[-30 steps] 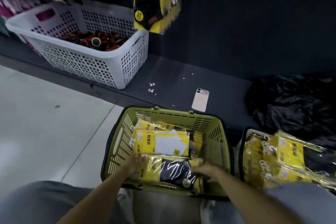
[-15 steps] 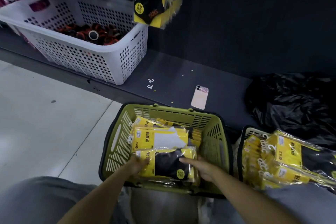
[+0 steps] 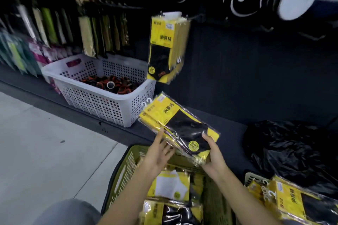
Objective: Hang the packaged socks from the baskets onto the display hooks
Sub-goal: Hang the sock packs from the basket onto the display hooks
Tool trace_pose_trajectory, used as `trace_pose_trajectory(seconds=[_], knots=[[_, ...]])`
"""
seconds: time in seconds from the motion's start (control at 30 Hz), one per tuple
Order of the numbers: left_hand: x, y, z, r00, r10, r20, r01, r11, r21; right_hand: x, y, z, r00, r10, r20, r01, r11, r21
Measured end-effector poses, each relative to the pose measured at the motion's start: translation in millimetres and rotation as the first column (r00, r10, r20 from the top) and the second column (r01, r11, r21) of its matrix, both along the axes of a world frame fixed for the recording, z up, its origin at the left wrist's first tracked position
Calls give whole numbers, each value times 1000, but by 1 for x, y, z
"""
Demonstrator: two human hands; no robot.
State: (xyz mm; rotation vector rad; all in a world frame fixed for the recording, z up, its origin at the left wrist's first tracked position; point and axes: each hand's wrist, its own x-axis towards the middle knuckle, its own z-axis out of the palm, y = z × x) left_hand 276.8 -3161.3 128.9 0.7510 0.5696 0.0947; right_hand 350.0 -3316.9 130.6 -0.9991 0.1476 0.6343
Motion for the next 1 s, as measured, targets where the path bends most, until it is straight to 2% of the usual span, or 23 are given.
trace_pose_trajectory(seconds=[0.07,0.13,0.2,0.27,0.3,0.4,0.53,0.63,0.8,1.0], knots=[[15,0,26,986,2,169,-11,998,55,-1,12,17,999,-15,48,10,996,89],[26,4,48,973,40,227,-79,983,164,-1,21,32,991,32,129,-40,998,56],[32,16,66,964,88,251,-155,952,262,4,25,43,967,90,238,-69,993,-96],[34,33,82,960,95,263,-196,899,391,18,24,57,930,66,360,42,958,-283],[35,41,90,960,85,266,-208,853,478,25,24,66,913,54,405,88,942,-323],[36,62,111,957,66,283,-236,745,625,48,33,102,843,87,531,118,933,-340],[45,84,130,964,-51,261,-173,628,759,68,64,152,722,129,680,111,948,-297],[53,96,145,955,-90,282,-175,599,782,76,88,181,679,76,730,137,964,-227],[71,111,160,953,-58,296,-206,595,777,92,117,203,671,6,742,112,988,-110],[93,143,166,948,131,290,-312,566,763,130,123,213,699,-119,706,255,963,-91]])
